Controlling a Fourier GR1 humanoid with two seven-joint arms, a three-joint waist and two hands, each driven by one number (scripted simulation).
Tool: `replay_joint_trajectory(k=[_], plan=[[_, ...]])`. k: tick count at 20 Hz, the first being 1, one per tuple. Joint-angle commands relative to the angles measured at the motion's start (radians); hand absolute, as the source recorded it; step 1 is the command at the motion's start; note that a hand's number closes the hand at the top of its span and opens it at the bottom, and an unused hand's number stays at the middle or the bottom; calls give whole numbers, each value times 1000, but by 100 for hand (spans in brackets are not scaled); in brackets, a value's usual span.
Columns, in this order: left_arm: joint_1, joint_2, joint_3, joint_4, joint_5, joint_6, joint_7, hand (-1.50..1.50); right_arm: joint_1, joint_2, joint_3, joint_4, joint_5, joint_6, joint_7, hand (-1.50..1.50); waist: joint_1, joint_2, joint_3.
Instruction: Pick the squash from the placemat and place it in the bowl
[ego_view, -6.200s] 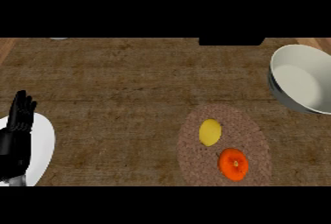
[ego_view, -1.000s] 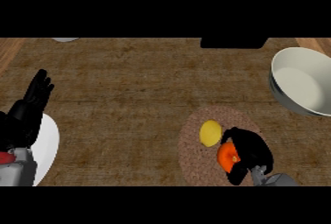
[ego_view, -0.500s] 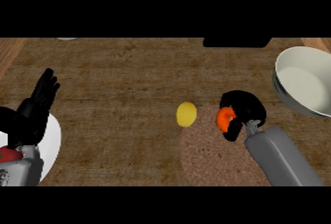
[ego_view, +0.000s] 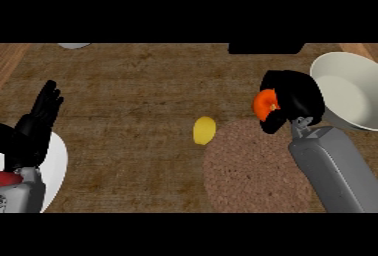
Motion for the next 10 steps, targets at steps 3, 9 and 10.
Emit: replay_joint_trajectory(k=[3,9,10], plan=[[11,-6,-2,-27,-6,9,19,0,-34,-65,-119,-218,52,-94,75,150,-12,-2,1],[-6,2,12,12,3,-17,-20,0,-15,-119,-259,-358,-9,5,110,150,-3,4,1],[14,-4,-7,-58,-1,-11,35,0,-78,-133,-324,-258,-33,-26,75,150,7,5,1]])
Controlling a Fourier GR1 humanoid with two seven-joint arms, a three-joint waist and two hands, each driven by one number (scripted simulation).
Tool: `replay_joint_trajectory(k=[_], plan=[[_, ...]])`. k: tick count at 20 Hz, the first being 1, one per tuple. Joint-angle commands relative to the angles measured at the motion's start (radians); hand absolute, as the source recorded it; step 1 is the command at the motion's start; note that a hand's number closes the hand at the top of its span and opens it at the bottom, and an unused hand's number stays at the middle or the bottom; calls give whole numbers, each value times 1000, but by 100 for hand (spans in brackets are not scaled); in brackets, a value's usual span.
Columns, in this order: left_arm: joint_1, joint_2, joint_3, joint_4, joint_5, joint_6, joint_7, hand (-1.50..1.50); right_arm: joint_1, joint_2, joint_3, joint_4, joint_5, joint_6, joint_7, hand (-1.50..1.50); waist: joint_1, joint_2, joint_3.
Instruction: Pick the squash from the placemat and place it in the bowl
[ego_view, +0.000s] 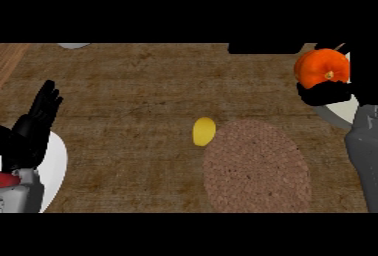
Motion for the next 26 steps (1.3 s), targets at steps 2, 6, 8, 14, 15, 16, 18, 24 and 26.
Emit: replay_joint_trajectory(k=[2,6,8,14,15,16,18,24,26], plan=[[-8,-35,-28,49,-35,12,-52,0,-58,-51,-138,63,-43,13,-40,150,8,5,0],[-24,-17,-7,11,-14,1,-5,0,-35,-90,-252,176,-115,-53,-173,150,12,7,1],[-47,10,11,9,0,-17,26,0,-8,-86,-280,236,-142,-105,-257,150,13,8,1],[11,-37,-23,-56,-30,12,24,0,-13,-104,-320,518,-135,-245,-476,150,21,8,1],[-45,-11,11,88,-13,-23,-62,0,-39,-119,-340,569,-147,-250,-499,150,16,10,1],[-27,-13,-1,17,-3,-29,-11,0,-51,-118,-352,667,-134,-307,-548,150,26,11,1],[-65,1,13,29,2,-29,15,0,-81,-178,-399,772,-175,-296,-640,150,26,14,2],[-45,-10,7,20,-13,-21,-5,0,-213,-233,-428,1099,-146,-414,-802,150,45,18,2],[-43,-33,-15,42,-33,-7,-38,0,-116,-262,-340,1068,-51,-243,-594,150,29,18,0]])
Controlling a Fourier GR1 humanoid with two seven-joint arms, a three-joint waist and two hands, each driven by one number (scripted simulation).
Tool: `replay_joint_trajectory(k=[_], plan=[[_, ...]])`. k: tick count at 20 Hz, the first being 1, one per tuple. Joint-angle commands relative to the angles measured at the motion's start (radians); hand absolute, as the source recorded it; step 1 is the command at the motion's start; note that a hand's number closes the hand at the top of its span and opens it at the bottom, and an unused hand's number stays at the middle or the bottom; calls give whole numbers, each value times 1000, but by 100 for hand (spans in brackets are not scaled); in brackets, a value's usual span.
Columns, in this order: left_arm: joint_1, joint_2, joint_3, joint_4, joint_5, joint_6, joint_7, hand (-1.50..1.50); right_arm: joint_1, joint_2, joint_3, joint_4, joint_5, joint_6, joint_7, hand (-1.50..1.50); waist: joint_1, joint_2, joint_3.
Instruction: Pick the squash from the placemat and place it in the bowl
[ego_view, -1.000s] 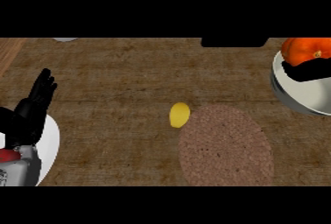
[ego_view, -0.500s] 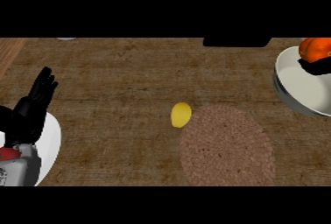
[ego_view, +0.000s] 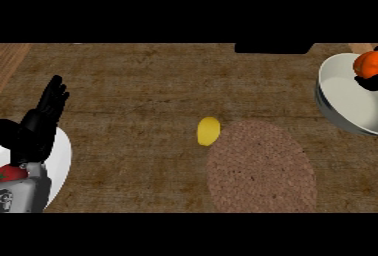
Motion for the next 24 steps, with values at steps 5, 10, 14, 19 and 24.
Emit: replay_joint_trajectory(k=[5,10,14,19,24], plan=[[41,-24,-29,-35,-5,-8,0,0,-81,-78,-60,368,-13,61,-75,-150,29,6,3],[10,-16,-11,-37,2,1,29,0,-76,-102,-154,416,-127,102,-282,-150,13,3,4],[21,-17,-10,-37,0,2,17,0,-133,-95,-332,394,-316,117,-303,-150,0,-2,5],[22,12,18,-30,10,-12,11,0,-102,-165,-520,419,-501,165,-376,-150,-13,-4,4],[18,-10,6,5,-4,-1,-23,0,-1,-327,-563,504,-554,355,-390,-150,-10,1,3]])
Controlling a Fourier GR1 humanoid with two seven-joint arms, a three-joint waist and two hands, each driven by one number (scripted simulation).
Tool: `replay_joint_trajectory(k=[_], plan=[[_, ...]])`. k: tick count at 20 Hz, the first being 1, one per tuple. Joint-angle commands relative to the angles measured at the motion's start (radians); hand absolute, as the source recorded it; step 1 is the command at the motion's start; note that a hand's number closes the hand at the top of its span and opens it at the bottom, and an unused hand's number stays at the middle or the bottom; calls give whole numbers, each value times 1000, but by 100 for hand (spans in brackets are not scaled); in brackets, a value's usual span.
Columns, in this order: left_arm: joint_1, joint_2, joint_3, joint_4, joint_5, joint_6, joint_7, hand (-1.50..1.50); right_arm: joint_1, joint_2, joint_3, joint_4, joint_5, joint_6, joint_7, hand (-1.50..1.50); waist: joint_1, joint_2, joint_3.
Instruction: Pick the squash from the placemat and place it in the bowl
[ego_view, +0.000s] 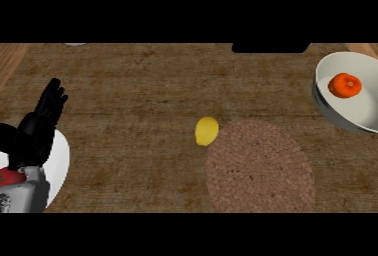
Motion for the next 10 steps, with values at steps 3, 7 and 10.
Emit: replay_joint_trajectory(k=[3,7,10], plan=[[-4,2,17,58,-1,-4,-60,0,120,-150,-65,77,-75,167,-46,-150,2,2,0],[-26,20,26,-18,30,-18,45,0,234,-178,-105,108,-129,290,-136,-150,0,-1,1],[4,12,10,3,-3,-10,-1,0,299,-199,-131,145,-170,423,-144,-150,-6,-3,0]])
